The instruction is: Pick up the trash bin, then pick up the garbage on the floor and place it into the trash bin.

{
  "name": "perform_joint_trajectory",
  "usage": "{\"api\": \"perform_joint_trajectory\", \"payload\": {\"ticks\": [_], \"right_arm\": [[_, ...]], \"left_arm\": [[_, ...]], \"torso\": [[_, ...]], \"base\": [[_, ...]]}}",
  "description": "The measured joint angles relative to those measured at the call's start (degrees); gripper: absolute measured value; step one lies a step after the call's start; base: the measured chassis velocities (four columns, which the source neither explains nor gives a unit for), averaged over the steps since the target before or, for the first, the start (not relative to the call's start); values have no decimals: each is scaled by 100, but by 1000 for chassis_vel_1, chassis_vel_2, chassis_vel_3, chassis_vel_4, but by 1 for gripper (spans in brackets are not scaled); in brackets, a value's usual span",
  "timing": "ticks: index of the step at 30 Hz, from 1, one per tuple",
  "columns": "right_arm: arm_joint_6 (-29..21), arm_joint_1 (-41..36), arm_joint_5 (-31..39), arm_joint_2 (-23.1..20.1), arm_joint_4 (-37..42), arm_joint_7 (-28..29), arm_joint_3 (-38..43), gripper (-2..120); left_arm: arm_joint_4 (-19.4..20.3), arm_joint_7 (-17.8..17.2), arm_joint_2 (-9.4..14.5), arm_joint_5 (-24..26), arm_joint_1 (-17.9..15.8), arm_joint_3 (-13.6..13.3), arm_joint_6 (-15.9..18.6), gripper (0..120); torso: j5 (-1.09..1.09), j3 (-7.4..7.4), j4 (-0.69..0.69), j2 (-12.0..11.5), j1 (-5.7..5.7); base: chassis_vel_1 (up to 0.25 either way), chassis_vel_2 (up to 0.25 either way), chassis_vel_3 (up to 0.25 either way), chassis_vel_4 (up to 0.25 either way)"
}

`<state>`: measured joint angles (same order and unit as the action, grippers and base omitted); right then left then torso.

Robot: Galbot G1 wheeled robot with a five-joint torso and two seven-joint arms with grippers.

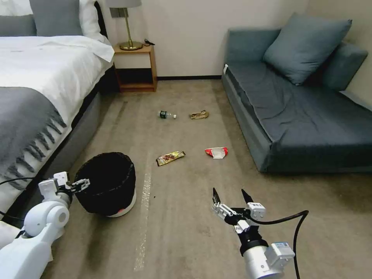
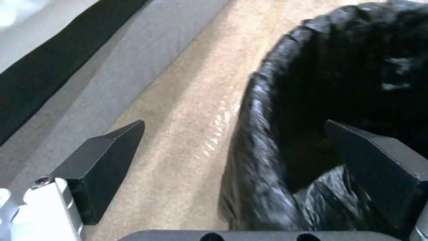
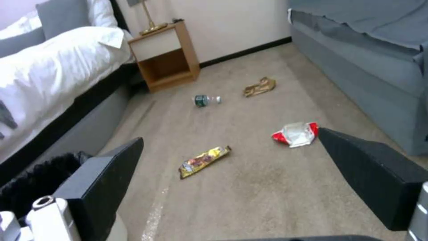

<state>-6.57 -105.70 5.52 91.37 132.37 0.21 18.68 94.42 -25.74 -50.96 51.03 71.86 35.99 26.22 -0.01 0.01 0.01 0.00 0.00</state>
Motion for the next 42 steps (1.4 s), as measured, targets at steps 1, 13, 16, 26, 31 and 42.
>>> {"api": "perform_joint_trajectory", "payload": {"ticks": [1,13,16,26,31,42], "right_arm": [[-11,6,-4,1,-7,0,-2,100],[-12,-11,-240,73,-130,-79,-132,100],[-9,-15,-241,68,-139,-82,-117,100],[15,-122,-300,69,-50,-132,-135,100],[79,-190,-350,73,-3,-144,-144,100],[55,-203,-351,76,128,-196,-154,100]], "left_arm": [[-66,3,-2,30,-78,-10,11,100],[-374,129,-165,91,-619,-73,596,100],[-420,129,-189,73,-669,-77,636,100],[-647,121,-306,85,-952,-97,1194,100],[-731,95,-354,85,-972,-100,1295,100],[-730,135,-456,385,-895,-78,1451,71]], "torso": [[0,0,-1,0,0],[1,-1,-2,0,0],[1,-1,-1,0,0],[0,-1,-1,0,0],[0,-1,-1,0,0],[3,-1,-1,0,-1]], "base": [[0,0,0,0],[0,0,0,0],[0,0,0,0],[0,0,0,0],[0,0,0,0],[0,0,0,0]]}}
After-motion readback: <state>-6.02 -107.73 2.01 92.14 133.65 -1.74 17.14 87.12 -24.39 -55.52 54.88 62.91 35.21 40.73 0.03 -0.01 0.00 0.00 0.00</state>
